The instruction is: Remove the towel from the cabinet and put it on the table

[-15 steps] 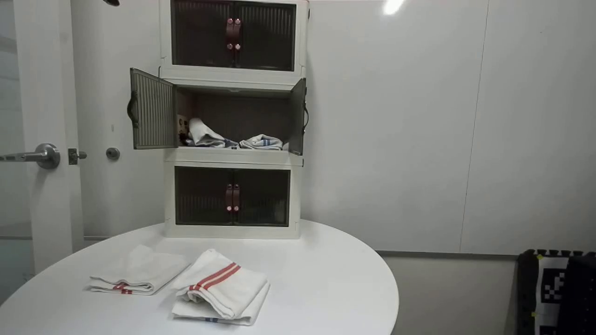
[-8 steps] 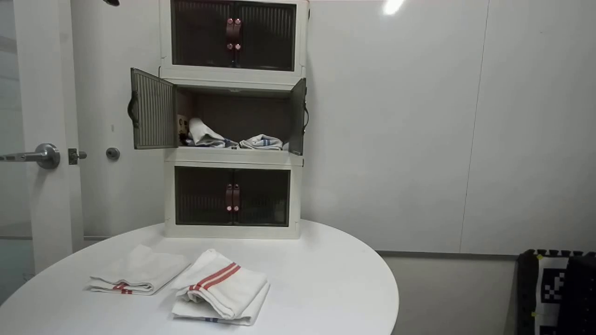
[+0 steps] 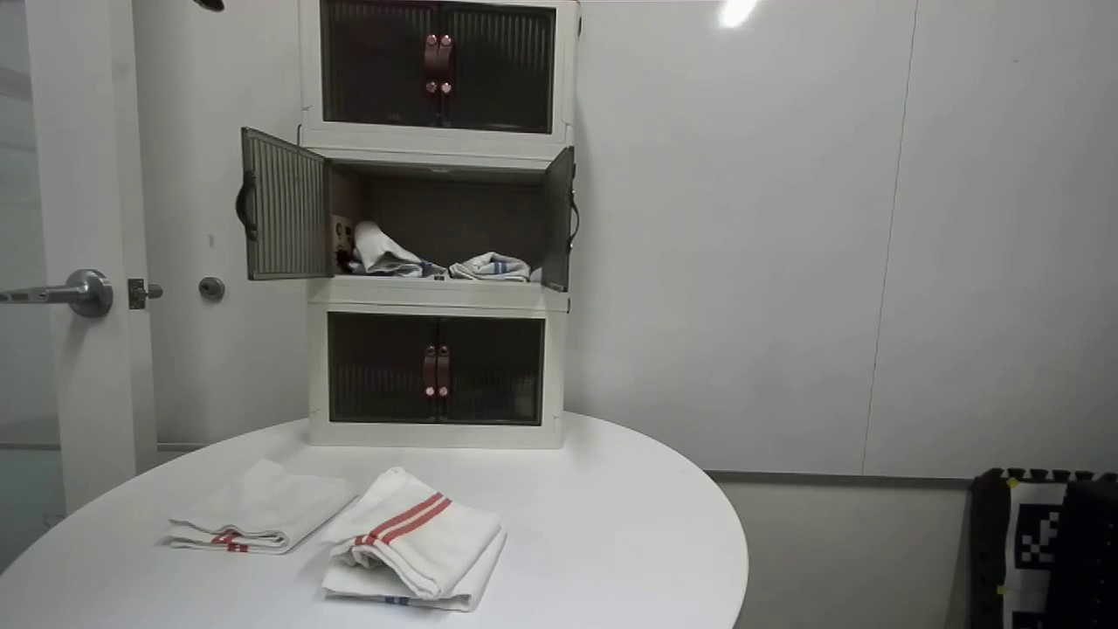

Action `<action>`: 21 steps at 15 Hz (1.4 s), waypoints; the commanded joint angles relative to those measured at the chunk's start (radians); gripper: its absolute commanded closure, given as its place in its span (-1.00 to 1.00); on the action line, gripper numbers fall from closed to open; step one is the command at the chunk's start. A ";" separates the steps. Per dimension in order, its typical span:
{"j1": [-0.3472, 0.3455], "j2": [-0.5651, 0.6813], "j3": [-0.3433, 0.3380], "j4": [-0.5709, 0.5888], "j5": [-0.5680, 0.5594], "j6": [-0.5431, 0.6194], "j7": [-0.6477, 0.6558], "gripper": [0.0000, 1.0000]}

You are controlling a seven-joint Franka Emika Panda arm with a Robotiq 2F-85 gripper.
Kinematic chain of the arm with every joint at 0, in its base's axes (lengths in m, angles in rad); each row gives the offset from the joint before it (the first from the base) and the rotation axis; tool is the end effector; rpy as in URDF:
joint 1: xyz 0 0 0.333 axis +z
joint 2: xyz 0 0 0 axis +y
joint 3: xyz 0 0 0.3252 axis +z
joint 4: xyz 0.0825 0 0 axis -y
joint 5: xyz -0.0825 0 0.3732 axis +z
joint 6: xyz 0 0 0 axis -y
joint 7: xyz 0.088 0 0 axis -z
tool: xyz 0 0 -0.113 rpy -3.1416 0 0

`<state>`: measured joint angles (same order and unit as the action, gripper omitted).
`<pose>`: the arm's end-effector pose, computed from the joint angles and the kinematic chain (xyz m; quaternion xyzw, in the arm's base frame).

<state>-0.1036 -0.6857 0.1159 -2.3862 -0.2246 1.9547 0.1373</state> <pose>0.3533 -0.0024 0.5844 0.9810 -0.0409 0.1319 0.1365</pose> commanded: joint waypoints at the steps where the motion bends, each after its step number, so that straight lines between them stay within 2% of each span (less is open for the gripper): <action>1: 0.019 0.002 -0.014 0.003 -0.011 -0.005 0.010 -1.00; 8: 0.019 0.002 -0.014 0.003 -0.011 -0.005 0.010 -1.00; 9: 0.018 -0.003 -0.016 -0.005 -0.031 0.015 -0.005 -1.00; 11: 0.052 -0.010 -0.040 -0.033 -0.065 0.083 -0.114 -1.00; 15: 0.078 -0.005 -0.076 -0.116 -0.130 0.308 -0.227 -1.00; 19: 0.106 -0.001 -0.189 -0.251 -0.093 0.641 -0.357 -1.00; 21: 0.129 0.033 -0.291 -0.300 -0.034 0.775 -0.437 -1.00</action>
<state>-0.0159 -0.6776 -0.0523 -2.6177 -0.3218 2.5620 -0.1871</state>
